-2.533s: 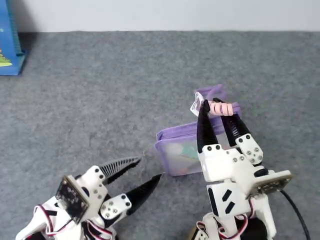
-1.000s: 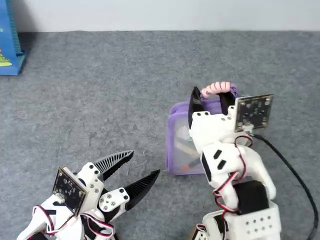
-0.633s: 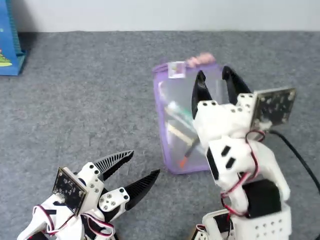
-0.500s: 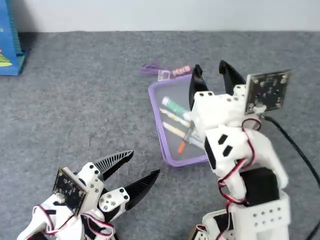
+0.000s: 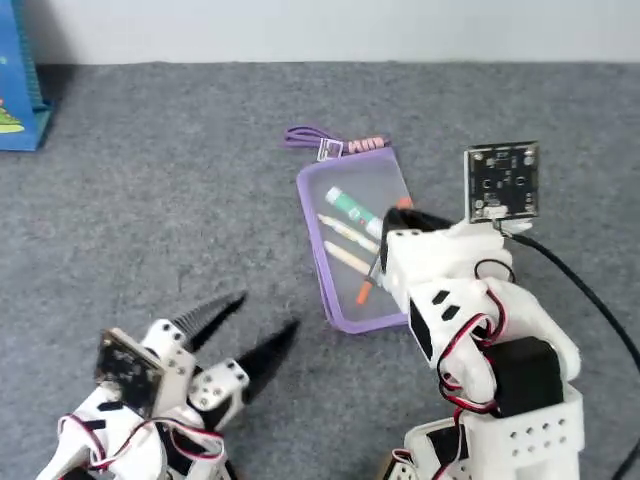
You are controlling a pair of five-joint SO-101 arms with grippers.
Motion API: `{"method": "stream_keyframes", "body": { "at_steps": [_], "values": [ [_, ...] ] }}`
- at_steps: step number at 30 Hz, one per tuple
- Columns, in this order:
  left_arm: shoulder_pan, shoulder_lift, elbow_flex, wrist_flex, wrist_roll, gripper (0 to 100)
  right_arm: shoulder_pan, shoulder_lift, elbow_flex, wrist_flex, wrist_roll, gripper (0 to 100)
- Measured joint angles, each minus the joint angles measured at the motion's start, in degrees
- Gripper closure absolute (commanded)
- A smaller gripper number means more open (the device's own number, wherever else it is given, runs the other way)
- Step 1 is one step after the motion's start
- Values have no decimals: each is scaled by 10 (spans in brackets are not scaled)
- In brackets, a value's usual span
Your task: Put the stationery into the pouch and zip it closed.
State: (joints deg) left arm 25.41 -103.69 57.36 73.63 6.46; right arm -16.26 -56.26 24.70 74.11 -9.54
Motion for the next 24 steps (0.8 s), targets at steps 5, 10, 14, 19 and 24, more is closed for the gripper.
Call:
{"method": "stream_keyframes", "body": {
  "at_steps": [5,10,14,19,24],
  "values": [
    [-96,0,30,-25,-34,988,3,-2,68,11,0,991],
    [-151,0,122,-38,-69,988,47,-57,186,-25,0,991],
    [-191,0,199,-62,-85,988,66,-148,304,-74,0,991],
    [-219,0,276,-87,-108,988,71,-286,449,-104,16,991],
    [-222,1,324,-92,-109,988,69,-436,573,-110,47,991]
  ]
}}
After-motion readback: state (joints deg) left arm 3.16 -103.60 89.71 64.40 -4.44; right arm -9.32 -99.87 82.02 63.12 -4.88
